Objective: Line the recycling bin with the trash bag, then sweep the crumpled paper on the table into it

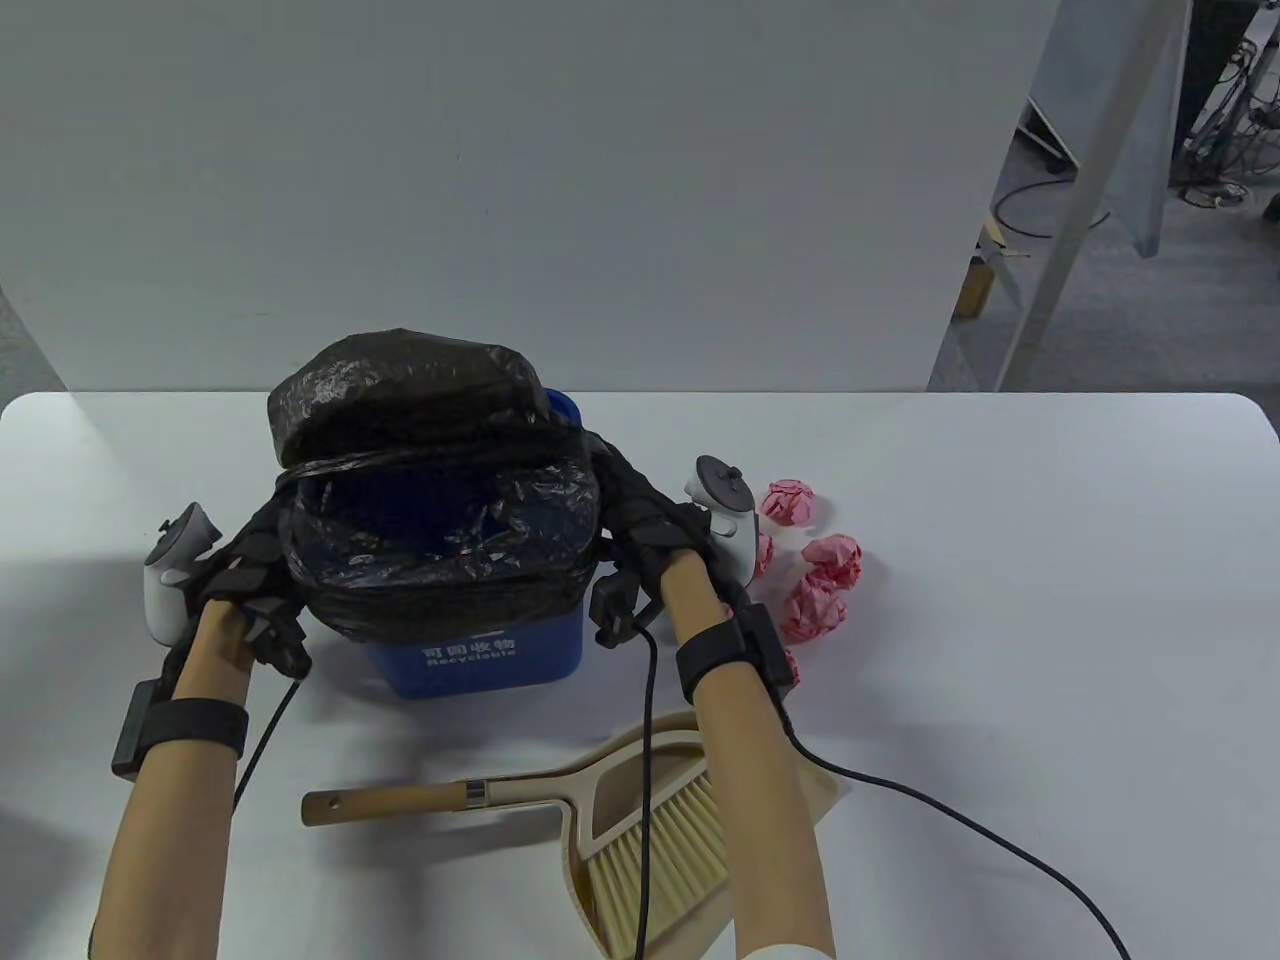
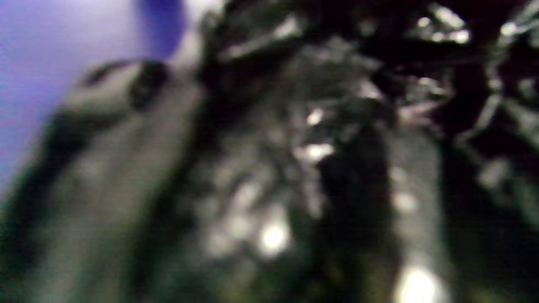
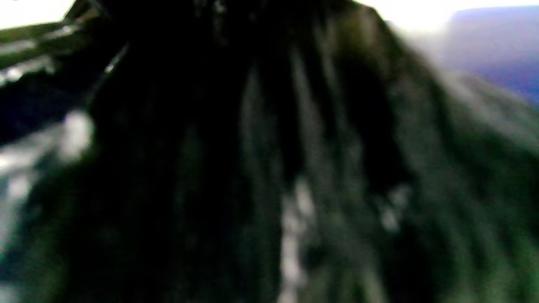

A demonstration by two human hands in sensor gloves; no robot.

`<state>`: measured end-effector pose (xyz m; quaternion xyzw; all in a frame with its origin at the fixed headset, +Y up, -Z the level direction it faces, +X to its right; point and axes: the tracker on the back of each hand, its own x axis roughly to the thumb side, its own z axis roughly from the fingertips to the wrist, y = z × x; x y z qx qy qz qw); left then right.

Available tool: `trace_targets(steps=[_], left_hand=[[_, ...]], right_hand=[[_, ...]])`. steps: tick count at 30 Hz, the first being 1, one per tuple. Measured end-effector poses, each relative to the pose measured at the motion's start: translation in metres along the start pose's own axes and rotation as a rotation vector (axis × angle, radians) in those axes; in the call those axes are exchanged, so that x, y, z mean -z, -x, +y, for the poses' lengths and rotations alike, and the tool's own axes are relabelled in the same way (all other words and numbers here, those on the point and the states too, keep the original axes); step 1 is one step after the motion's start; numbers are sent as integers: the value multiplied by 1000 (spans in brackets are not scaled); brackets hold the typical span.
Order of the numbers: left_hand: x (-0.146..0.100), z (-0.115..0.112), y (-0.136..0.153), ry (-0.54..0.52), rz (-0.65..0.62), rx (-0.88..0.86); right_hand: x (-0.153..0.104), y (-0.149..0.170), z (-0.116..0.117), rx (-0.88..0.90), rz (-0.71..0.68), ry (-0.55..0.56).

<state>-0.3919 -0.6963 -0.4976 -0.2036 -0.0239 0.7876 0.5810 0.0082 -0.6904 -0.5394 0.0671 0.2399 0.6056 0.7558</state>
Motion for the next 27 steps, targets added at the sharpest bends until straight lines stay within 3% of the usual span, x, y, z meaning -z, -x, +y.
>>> trace_targets(steps=[6,22,27], left_hand=[[5,1,-2,24,55,-14],[10,4,-7,-98,229,92],[10,6,-4,-102,231,46]], right_hand=[[3,4,-2,34,44,7],[6,-1,-8,-43,102,71],[7,1,-11,-53,98,83]])
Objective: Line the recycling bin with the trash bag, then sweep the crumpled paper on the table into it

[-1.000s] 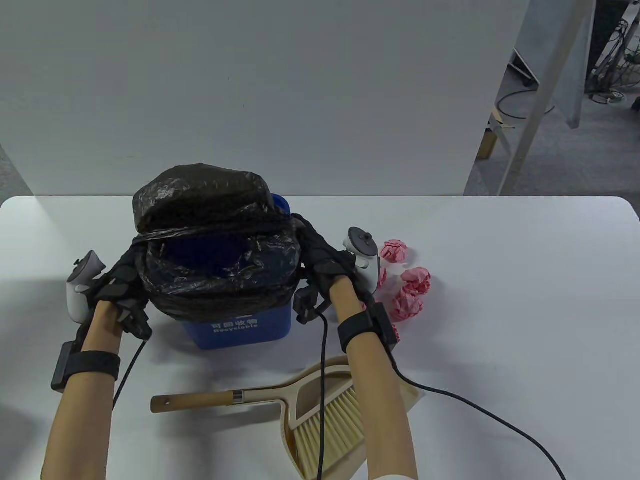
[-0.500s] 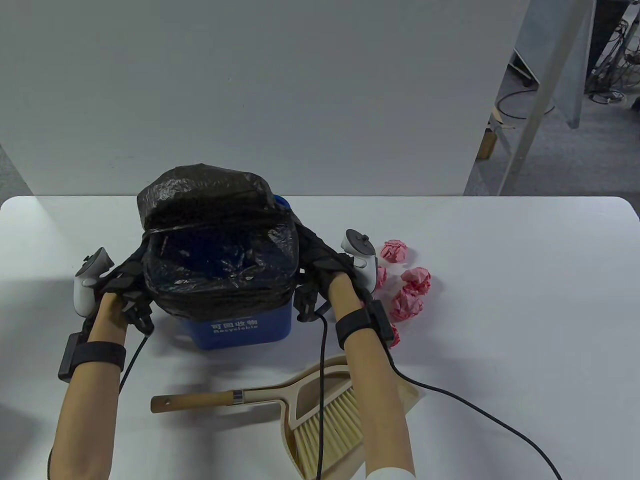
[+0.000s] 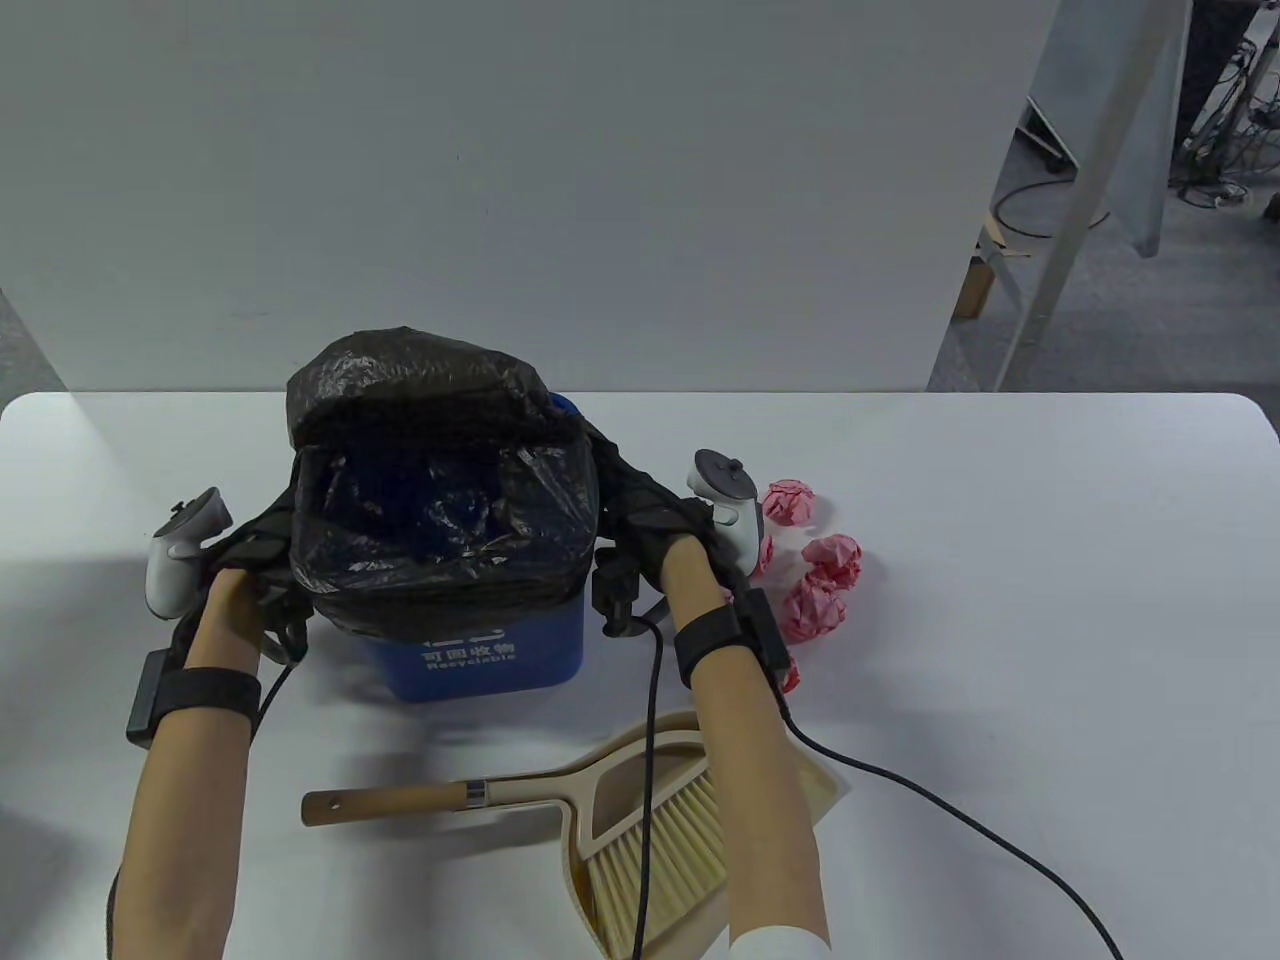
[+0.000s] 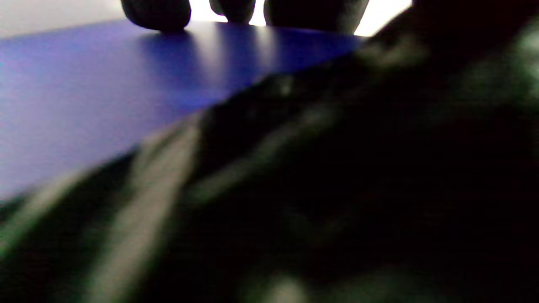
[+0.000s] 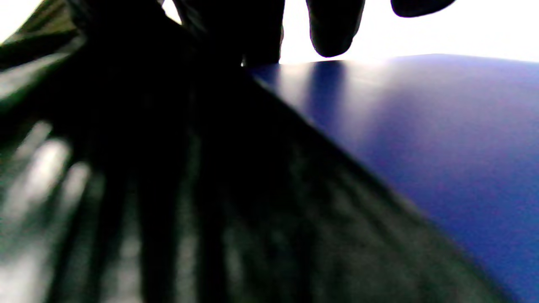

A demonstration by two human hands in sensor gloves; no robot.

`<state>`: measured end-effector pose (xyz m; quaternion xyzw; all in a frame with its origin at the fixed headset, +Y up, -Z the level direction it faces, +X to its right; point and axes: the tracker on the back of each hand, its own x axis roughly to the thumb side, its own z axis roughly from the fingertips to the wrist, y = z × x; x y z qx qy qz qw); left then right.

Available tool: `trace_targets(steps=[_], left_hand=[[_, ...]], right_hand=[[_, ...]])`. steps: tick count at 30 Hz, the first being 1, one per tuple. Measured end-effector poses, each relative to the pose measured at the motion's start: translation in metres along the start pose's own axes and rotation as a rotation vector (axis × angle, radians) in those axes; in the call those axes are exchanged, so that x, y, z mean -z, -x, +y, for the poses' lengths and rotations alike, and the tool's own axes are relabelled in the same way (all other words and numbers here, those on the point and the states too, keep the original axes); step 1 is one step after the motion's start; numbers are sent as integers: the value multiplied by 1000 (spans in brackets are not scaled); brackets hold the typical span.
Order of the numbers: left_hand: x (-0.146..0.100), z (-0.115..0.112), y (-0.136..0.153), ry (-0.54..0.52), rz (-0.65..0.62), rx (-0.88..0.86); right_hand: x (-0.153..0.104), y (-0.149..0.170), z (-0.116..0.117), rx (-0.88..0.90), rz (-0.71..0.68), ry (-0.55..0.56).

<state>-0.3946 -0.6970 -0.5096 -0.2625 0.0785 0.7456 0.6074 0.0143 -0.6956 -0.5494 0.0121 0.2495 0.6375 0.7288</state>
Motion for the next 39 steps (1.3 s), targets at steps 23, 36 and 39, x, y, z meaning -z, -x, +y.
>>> trace_targets(steps=[23,36,39], left_hand=[[2,0,-2,61,17,-77],[3,1,-8,4,92,-6],[3,0,-9,1,99,-3]], right_hand=[[-2,-7,-2,-38,58,99],[-1,-5,-3,-31,65,100],[0,-6,-3,-45,70,99]])
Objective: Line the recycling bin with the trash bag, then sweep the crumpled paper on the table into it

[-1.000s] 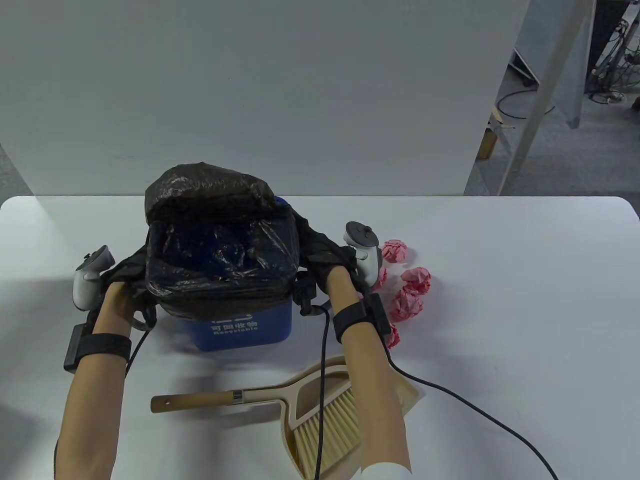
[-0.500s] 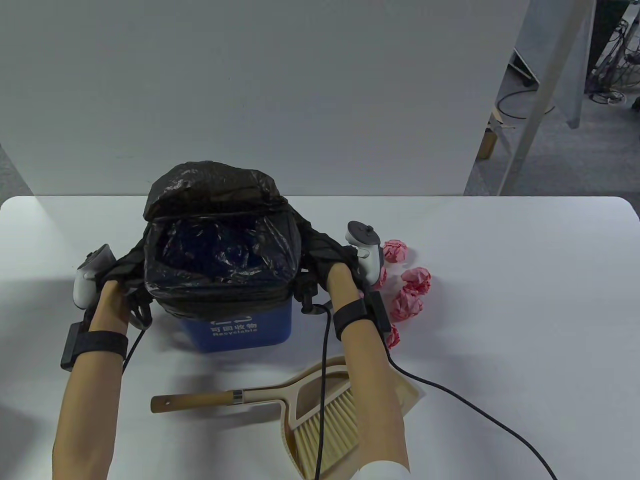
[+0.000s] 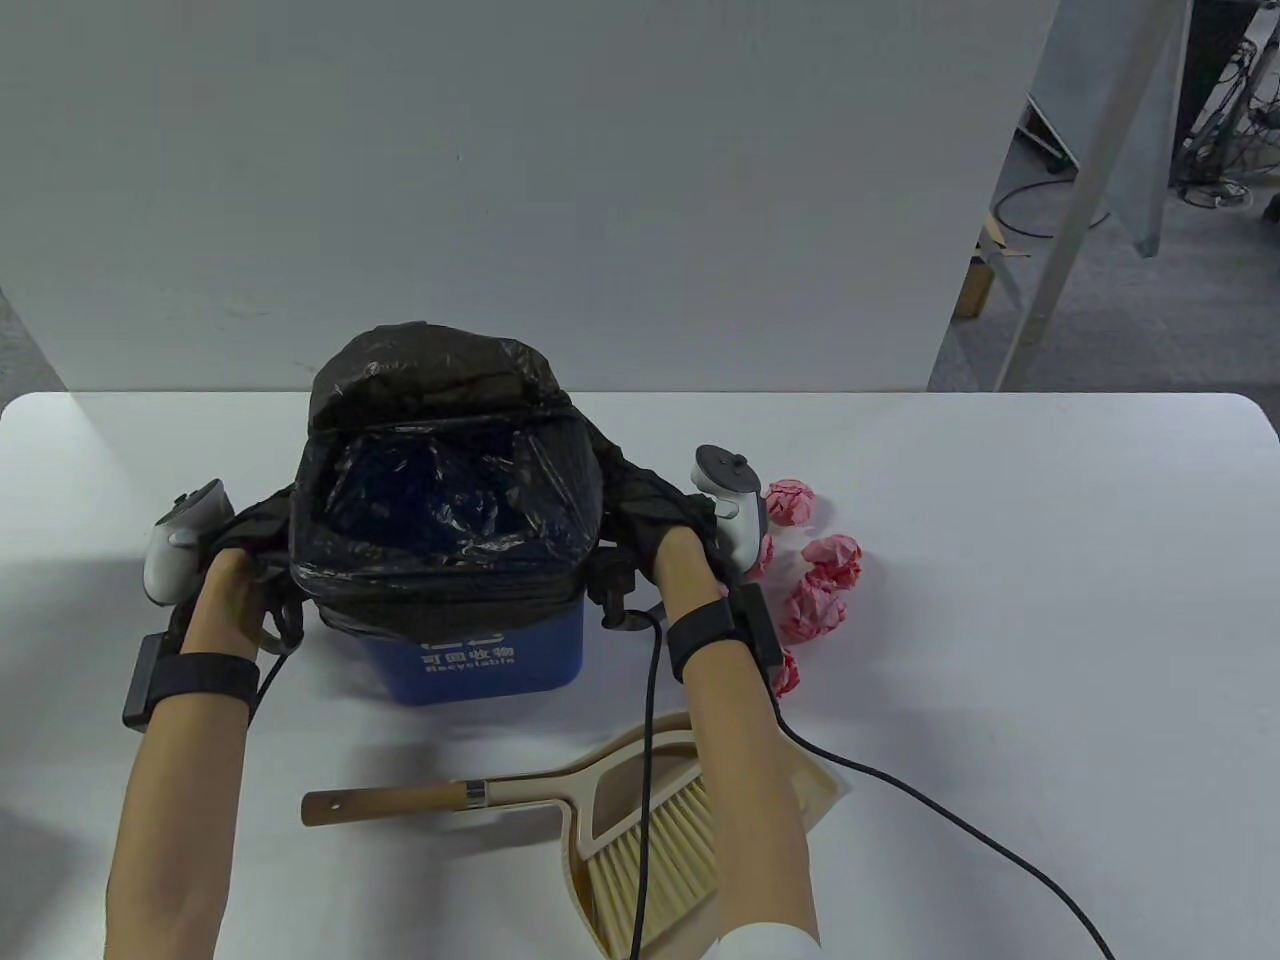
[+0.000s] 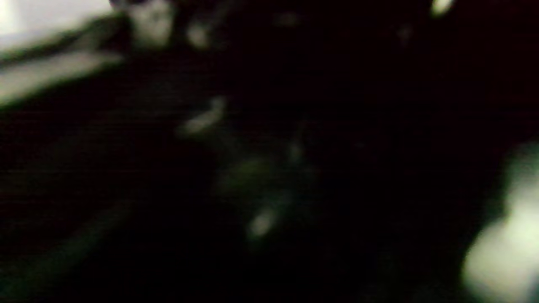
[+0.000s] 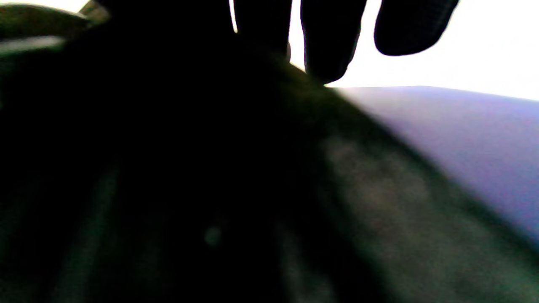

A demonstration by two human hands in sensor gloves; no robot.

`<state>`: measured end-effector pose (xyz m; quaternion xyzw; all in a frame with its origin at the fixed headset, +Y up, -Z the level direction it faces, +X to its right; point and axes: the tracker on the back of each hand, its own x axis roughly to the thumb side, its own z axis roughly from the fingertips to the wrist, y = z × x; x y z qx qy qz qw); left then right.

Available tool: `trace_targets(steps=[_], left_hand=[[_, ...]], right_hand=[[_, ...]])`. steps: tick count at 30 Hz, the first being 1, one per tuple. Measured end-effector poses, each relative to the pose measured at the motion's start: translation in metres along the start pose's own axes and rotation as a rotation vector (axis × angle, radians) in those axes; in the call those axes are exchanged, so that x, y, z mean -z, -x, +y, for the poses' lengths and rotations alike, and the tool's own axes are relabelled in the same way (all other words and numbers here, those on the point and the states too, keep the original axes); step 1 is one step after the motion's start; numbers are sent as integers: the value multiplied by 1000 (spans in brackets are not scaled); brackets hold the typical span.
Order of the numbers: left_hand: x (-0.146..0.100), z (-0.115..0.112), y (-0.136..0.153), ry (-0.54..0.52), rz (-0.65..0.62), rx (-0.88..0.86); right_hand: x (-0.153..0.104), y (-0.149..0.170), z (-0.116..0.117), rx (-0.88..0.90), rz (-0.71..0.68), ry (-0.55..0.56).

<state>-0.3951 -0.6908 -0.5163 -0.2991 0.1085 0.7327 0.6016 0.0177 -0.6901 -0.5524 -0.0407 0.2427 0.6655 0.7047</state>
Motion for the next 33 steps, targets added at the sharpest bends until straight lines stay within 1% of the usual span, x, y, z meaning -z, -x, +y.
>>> trace_targets(steps=[3,4,6,9,11,15,17,20,24,29,31,33], left_hand=[[0,1,1,19,-12,-1],[1,2,1,60,-26,-16],[1,3,2,102,-42,-31],[1,2,2,112,-43,-18],[1,2,1,92,-28,-15],[2,1,-4,14,13,38],[2,2,-5,4,23,65],[4,6,0,-28,41,40],[8,10,9,9,29,-16],[8,13,10,20,11,30],[8,14,11,13,-6,42],[5,16,13,-9,-21,68]], right_hand=[[0,0,-1,-6,11,-3],[0,0,-1,-3,21,-2],[0,2,-2,11,27,3],[0,4,-2,13,32,4],[-1,2,-3,-7,41,5],[-2,0,-2,-34,43,14],[-2,2,-2,-28,36,12],[-2,4,-2,-19,30,12],[-3,4,-1,-16,28,14],[-6,5,-2,-24,46,24],[-8,6,-3,-55,79,43],[-12,7,-5,-146,132,74]])
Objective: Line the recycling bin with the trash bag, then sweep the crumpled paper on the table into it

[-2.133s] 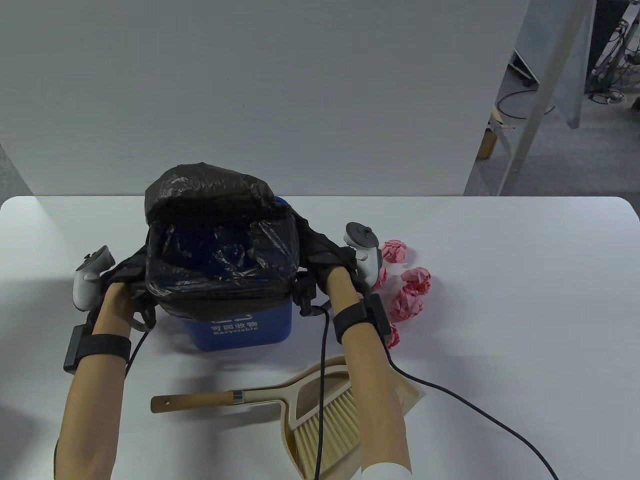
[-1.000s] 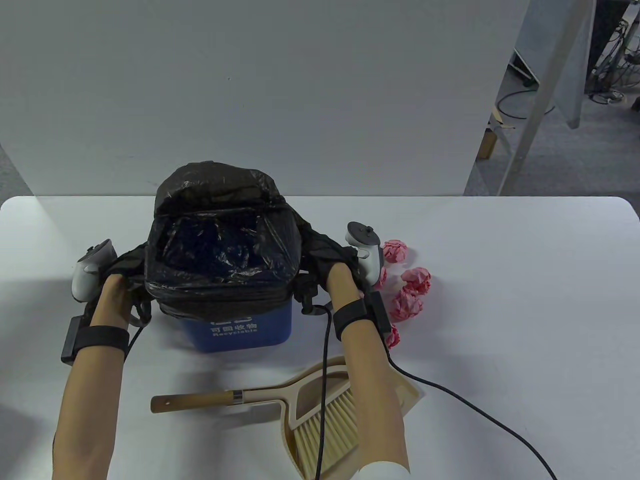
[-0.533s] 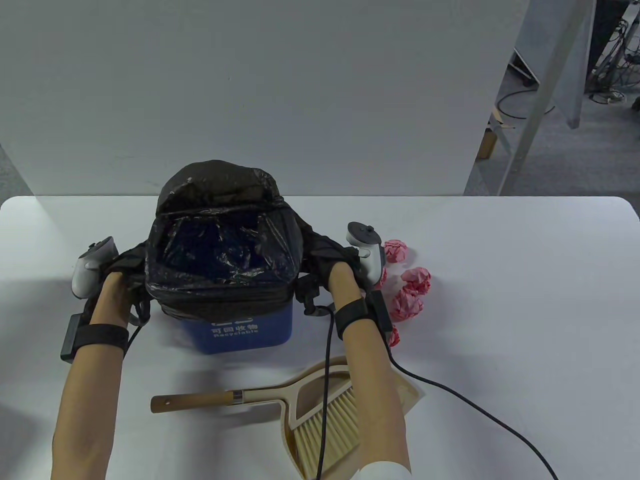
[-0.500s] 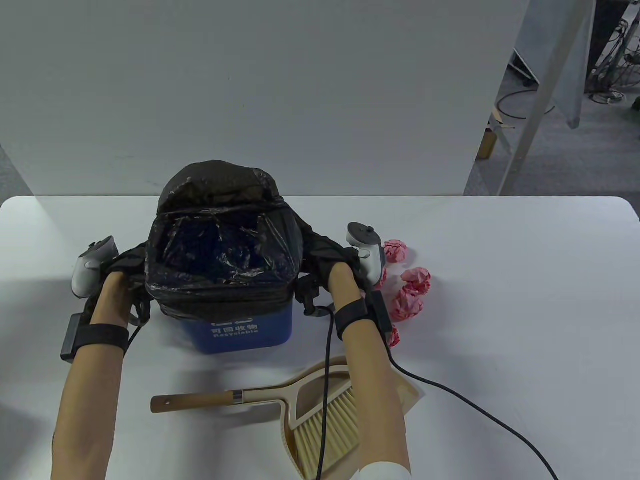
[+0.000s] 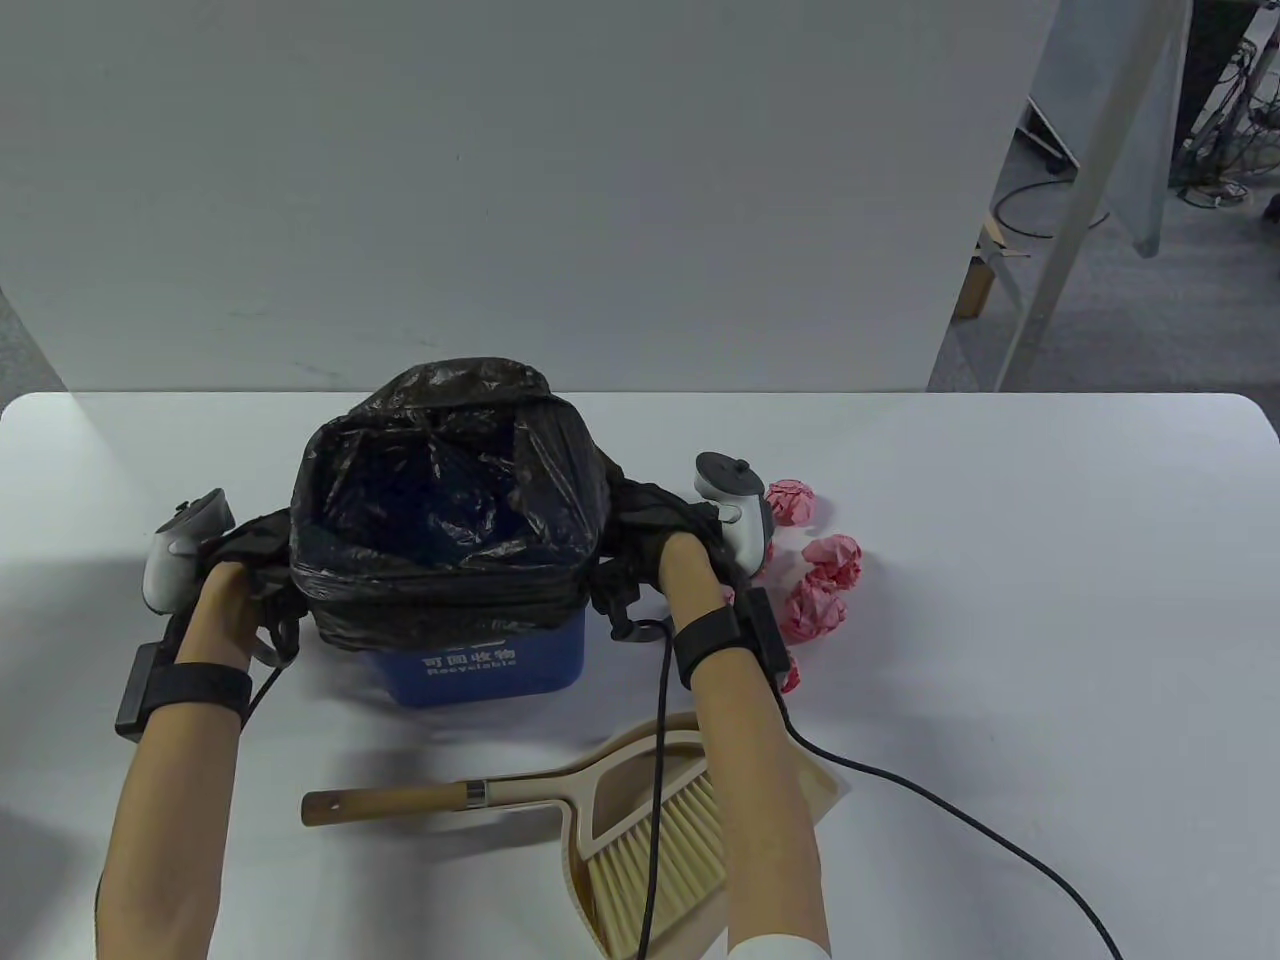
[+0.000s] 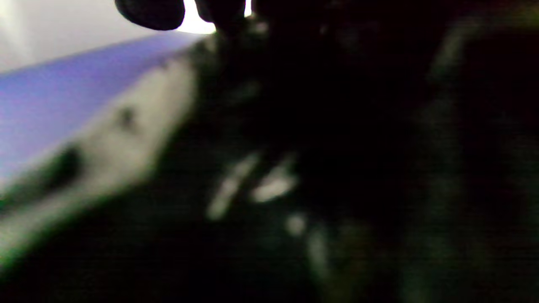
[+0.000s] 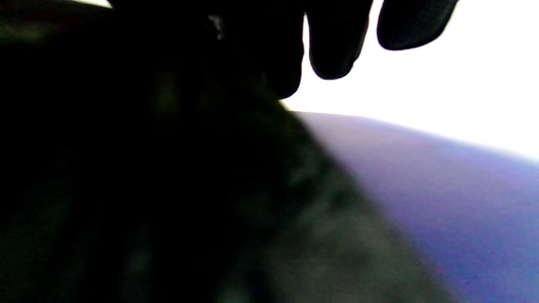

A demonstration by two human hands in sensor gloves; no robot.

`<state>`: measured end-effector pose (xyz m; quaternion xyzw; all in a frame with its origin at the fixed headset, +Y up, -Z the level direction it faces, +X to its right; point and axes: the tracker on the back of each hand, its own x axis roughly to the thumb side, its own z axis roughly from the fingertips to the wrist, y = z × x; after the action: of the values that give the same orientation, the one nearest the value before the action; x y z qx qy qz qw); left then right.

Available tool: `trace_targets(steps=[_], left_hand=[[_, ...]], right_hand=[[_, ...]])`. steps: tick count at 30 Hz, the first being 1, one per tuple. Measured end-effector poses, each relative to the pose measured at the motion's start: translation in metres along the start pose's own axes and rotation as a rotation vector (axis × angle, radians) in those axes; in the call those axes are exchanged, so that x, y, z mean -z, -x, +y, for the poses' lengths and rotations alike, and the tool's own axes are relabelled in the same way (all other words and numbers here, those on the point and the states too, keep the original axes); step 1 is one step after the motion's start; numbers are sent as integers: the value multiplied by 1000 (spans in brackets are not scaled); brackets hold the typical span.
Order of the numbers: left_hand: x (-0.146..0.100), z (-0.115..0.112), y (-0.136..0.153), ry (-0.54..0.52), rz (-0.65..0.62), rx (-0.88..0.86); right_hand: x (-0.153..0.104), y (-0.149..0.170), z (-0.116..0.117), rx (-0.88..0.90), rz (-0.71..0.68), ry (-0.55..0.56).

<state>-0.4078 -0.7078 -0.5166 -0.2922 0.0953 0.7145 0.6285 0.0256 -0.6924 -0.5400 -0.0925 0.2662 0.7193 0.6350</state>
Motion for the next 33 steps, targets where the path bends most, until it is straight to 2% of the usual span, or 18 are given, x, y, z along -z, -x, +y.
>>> trace_targets(steps=[2,4,8,12,15,20,24,27,30,33], left_hand=[[-4,3,0,-40,-64,46],[-11,5,-2,-94,-169,107],[-29,7,-8,-182,-275,237],[-47,5,-8,-265,-377,212],[-58,5,-9,-277,-386,254],[-76,1,-6,-384,-390,427],[-86,-5,3,-442,-386,508],[-93,-13,10,-487,-341,659],[-101,-20,15,-570,-299,830],[-115,-26,19,-658,-327,868]], right_hand=[[-6,1,-4,-131,3,19],[-12,0,-7,-182,3,29],[-28,1,-13,-163,-31,40],[-40,5,-16,-130,-59,36],[-49,9,-16,-135,-63,47],[-63,15,-11,-208,-87,51],[-72,22,-2,-308,-88,54],[-80,25,5,-433,-90,55],[-91,26,11,-530,-107,67],[-107,23,12,-572,-152,106]])
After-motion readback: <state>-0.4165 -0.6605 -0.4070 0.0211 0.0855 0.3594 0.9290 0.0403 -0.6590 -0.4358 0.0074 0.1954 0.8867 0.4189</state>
